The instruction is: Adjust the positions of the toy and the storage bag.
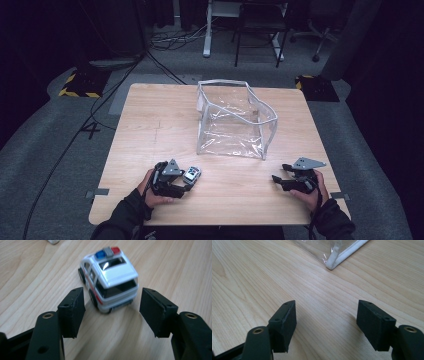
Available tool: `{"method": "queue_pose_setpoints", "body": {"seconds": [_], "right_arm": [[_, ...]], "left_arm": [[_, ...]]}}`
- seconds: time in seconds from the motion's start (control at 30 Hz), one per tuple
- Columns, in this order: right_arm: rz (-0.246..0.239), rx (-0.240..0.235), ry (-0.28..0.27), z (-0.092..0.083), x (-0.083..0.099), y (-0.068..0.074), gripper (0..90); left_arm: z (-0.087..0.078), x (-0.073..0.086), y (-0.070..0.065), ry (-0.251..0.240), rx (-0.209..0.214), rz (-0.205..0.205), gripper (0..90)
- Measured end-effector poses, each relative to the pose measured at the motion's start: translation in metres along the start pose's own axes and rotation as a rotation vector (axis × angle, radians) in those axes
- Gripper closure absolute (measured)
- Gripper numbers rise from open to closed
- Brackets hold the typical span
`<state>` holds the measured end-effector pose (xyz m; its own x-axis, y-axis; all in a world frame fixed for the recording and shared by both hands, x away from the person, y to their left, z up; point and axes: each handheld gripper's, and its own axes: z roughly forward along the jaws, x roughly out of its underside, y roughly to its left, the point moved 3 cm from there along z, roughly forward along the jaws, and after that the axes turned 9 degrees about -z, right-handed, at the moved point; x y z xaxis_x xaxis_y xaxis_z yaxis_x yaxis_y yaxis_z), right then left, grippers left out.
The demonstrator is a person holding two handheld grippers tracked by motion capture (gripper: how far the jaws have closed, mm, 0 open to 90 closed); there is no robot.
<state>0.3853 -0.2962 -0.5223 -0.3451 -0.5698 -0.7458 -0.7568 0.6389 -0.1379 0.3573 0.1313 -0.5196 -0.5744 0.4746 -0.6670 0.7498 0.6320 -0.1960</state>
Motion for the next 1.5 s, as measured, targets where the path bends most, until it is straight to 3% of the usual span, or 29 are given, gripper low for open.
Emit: {"method": "queue_pose_setpoints", "body": {"seconds": [0.1,0.23,0.3,0.5,0.63,0.77,0.8,0.87,0.9,0.93,1.03,1.13,1.2,1.23,1.3,1.5], "right_arm": [[-0.001,0.0,0.002,0.0,0.0,0.0,32.6],[-0.001,0.0,0.002,0.0,0.0,0.0,32.6],[0.0,0.0,0.0,0.0,0.0,0.0,32.5],[0.004,0.002,-0.001,0.0,0.0,0.0,32.1],[-0.001,0.01,0.002,-0.001,0.001,-0.002,31.5],[0.015,0.033,0.002,-0.003,0.003,-0.007,31.5],[0.014,0.038,0.004,-0.003,0.004,-0.009,31.4],[0.016,0.044,0.004,-0.004,0.006,-0.011,30.9],[0.018,0.046,0.003,-0.005,0.006,-0.011,31.0],[0.02,0.046,0.005,-0.005,0.006,-0.011,31.1],[0.016,0.049,0.005,-0.005,0.006,-0.011,31.1],[0.029,0.068,0.008,-0.006,0.007,-0.014,31.2],[0.034,0.071,0.01,-0.007,0.008,-0.015,31.4],[0.036,0.085,0.008,-0.008,0.01,-0.019,31.6],[0.054,0.091,0.012,-0.009,0.011,-0.02,31.9],[0.062,0.095,0.013,-0.009,0.012,-0.022,32.1]], "left_arm": [[0.004,-0.002,-0.003,-0.009,-0.021,0.009,39.3],[0.009,-0.007,-0.005,-0.034,-0.071,-0.022,44.5],[0.012,-0.009,-0.007,-0.032,-0.091,-0.019,45.0],[0.019,-0.016,-0.01,-0.038,-0.101,-0.015,46.3],[0.03,-0.026,-0.013,-0.045,-0.087,-0.009,46.7],[0.046,-0.04,-0.025,-0.053,-0.063,0.002,46.7],[0.055,-0.048,-0.033,-0.046,-0.057,0.02,46.8],[0.061,-0.053,-0.04,-0.026,-0.044,0.01,46.8],[0.068,-0.059,-0.043,-0.031,-0.025,0.035,46.8],[0.073,-0.063,-0.046,-0.038,-0.036,0.057,46.8],[0.08,-0.069,-0.053,-0.019,-0.013,0.061,46.8],[0.097,-0.086,-0.07,-0.027,0.011,0.099,46.9],[0.101,-0.091,-0.075,-0.039,0.029,0.094,46.9],[0.11,-0.097,-0.086,-0.051,0.067,0.071,46.9],[0.118,-0.103,-0.094,-0.044,0.058,0.099,46.9],[0.135,-0.118,-0.11,-0.045,0.088,0.109,46.8]]}}
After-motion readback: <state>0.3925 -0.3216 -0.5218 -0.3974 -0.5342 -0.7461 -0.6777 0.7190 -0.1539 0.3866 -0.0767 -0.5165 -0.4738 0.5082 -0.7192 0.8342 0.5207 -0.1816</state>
